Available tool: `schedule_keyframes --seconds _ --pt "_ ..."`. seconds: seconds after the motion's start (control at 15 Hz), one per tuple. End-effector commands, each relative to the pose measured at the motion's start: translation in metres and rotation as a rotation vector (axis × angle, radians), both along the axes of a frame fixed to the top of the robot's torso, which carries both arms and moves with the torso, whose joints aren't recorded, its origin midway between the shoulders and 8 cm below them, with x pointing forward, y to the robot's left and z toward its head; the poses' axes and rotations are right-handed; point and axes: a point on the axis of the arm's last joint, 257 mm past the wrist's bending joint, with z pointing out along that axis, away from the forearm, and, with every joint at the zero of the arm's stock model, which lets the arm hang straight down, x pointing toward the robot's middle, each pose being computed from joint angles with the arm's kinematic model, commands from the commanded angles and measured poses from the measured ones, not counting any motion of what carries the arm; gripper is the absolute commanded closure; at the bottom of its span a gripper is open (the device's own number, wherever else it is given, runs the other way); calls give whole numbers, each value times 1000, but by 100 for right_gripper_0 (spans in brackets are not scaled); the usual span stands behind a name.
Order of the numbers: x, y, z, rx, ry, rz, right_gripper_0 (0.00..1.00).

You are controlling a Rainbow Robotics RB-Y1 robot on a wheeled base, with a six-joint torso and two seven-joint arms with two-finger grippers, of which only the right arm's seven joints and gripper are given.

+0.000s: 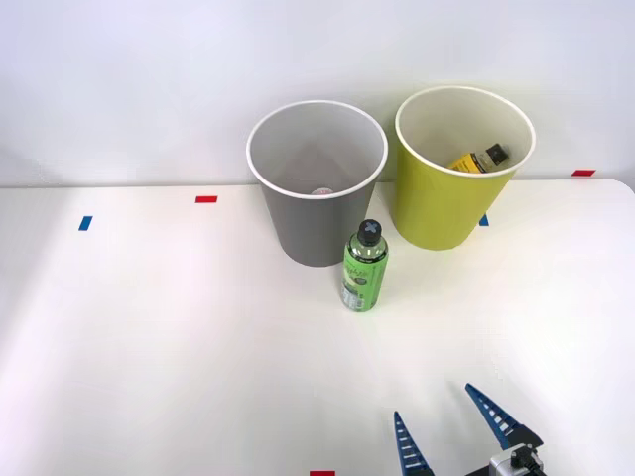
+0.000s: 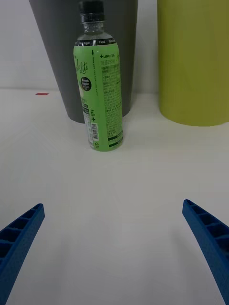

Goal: Put cans in the gray bin, plastic bottles in the light green bin

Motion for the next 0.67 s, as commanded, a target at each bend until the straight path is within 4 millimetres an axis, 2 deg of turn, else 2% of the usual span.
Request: schedule_keyframes --seconds 0.07,0.33,0.67 --pt "-2 2 1 29 4 -20 0" --pt "-6 7 2 80 9 -46 0" --pt "-9 1 -1 81 20 -61 0"
